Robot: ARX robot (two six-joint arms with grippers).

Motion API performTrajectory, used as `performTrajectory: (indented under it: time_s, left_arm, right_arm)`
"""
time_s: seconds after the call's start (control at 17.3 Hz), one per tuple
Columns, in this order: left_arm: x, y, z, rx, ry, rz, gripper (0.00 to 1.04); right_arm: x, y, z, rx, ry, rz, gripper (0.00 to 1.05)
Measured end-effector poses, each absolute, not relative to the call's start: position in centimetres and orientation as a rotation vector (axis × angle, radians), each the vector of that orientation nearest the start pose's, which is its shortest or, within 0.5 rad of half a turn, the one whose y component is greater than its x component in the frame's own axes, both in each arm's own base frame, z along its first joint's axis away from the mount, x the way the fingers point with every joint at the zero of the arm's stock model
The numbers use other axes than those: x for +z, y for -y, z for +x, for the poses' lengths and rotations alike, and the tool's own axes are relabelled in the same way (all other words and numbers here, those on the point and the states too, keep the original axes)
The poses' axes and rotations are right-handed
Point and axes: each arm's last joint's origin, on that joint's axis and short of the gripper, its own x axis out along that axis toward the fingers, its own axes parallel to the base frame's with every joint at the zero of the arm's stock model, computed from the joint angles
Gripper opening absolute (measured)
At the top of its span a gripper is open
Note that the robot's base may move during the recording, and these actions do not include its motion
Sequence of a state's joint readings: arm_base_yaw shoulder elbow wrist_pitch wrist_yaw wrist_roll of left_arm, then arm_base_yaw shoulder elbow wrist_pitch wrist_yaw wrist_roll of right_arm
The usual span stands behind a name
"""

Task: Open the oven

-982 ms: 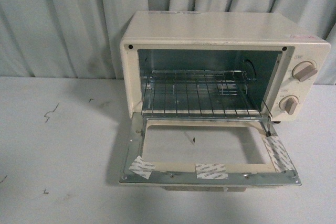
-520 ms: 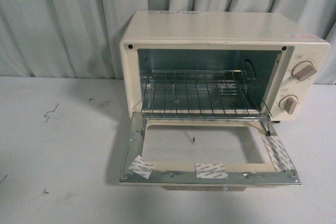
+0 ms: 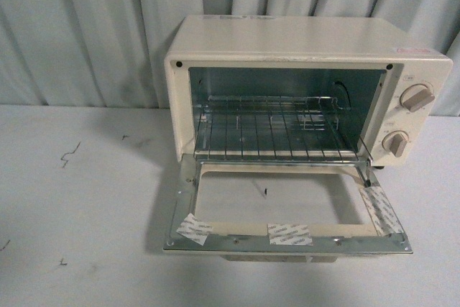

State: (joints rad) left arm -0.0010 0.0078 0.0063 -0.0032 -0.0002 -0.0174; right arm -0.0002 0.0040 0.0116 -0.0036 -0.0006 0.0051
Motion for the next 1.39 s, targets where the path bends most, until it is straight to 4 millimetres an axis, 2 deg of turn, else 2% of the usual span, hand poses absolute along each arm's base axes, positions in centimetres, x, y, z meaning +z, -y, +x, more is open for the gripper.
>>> performTrajectory:
  time_s: [0.17,1.39]
  left_arm:
    - [16.47,0.01,9.78,-0.001,-0.005,-0.017,0.99]
    - [16.47,0.01,9.78,-0.001,-0.005,-0.017,0.98]
  right_arm:
    - [16.68,0.00,9.72,0.000,0.004,0.005,0.98]
    - [16.68,0.00,9.72,0.000,0.004,0.005,0.98]
